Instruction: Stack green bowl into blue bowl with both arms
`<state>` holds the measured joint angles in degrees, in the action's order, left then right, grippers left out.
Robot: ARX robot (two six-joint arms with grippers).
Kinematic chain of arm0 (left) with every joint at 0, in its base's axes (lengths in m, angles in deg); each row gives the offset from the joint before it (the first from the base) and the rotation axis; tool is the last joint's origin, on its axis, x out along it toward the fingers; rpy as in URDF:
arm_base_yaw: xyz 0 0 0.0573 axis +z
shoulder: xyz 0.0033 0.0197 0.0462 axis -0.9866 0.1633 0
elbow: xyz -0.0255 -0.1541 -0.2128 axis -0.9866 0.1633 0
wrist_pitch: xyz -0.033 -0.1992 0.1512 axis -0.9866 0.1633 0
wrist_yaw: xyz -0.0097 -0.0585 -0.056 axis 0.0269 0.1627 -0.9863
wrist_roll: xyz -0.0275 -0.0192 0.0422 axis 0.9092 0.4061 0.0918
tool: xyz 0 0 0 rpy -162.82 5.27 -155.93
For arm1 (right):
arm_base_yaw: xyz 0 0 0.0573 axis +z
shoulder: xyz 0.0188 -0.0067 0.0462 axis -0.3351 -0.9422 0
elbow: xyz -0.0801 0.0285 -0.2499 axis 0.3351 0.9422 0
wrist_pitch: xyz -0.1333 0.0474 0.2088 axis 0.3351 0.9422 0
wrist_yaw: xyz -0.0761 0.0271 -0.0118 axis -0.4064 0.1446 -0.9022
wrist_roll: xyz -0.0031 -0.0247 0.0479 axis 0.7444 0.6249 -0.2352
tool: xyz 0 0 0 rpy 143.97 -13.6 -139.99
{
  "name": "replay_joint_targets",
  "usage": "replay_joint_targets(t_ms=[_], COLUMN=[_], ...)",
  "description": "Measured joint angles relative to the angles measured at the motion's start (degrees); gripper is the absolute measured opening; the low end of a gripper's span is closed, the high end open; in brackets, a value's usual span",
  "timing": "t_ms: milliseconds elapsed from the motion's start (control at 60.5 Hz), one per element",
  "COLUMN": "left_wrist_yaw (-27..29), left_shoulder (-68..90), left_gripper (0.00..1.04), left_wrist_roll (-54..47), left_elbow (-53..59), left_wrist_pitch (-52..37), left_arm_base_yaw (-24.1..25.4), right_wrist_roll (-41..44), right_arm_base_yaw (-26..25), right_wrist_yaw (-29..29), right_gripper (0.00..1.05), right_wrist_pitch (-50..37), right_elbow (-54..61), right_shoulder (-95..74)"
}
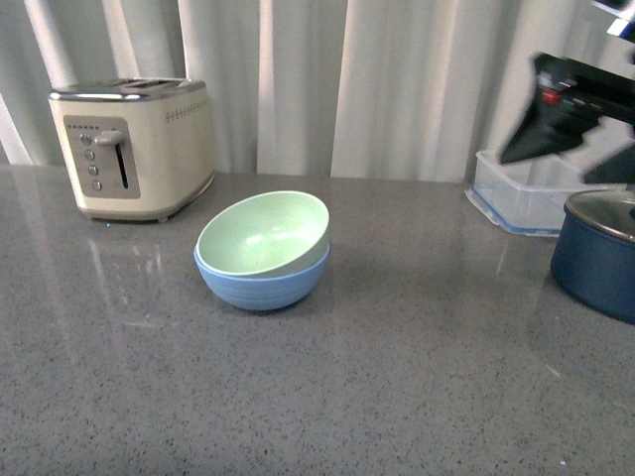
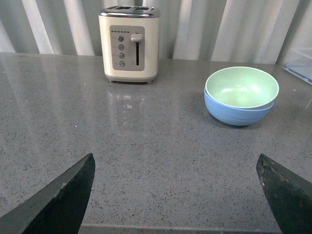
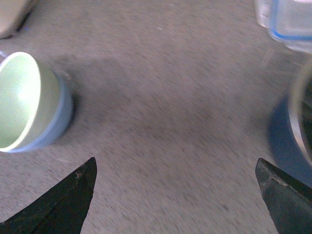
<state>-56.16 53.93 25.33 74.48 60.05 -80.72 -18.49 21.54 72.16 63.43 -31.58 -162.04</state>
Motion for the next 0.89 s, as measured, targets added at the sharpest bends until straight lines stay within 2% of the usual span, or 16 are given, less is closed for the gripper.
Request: replay_joint_targets(t_ms=[116, 232, 248, 314, 364, 463, 513, 744, 893], left_wrist_yaw=[0.00, -0.04, -0.04, 0.00, 0.09, 0.17, 0.09, 0.09, 0.02], left_shoulder=[0.00, -0.04, -0.02, -0.02, -0.02, -0.02, -0.02, -0.02, -0.02], left_gripper=[0.98, 0.98, 0.98, 0.98, 0.98, 0.98, 0.98, 0.98, 0.98], left_wrist_roll=[0.00, 0.00, 0.00, 0.00, 0.00, 0.00, 0.00, 0.00, 0.00], left_elbow=[0.00, 0.00, 0.00, 0.00, 0.00, 0.00, 0.00, 0.00, 0.00], left_wrist_pitch=[0.00, 0.00, 0.00, 0.00, 0.00, 0.00, 0.00, 0.00, 0.00], left_arm_base_yaw=[0.02, 0.00, 0.00, 0.00, 0.00, 0.00, 0.00, 0.02, 0.00], right_wrist_roll=[0.02, 0.24, 0.52, 2.23, 2.95, 3.63, 3.74, 4.09, 4.24], right_arm_base_yaw=[-3.17, -3.02, -2.86, -2.08, -1.90, -1.90, -1.92, -1.95, -1.97], right_wrist_yaw=[-2.03, -2.80, -3.65, -12.31, -14.40, -15.04, -15.21, -15.19, -15.32], right_gripper=[0.95, 0.94, 0.93, 0.81, 0.72, 0.54, 0.45, 0.01, 0.01], right_wrist_pitch=[0.31, -1.20, -3.39, -25.64, -39.50, -57.07, -61.05, -64.32, -64.50], right_elbow=[8.31, 9.33, 10.21, 20.13, 27.17, 37.18, 40.28, 52.33, 57.16], right_shoulder=[7.58, 8.55, 8.74, 10.64, 12.22, 16.44, 18.69, 26.51, 31.65])
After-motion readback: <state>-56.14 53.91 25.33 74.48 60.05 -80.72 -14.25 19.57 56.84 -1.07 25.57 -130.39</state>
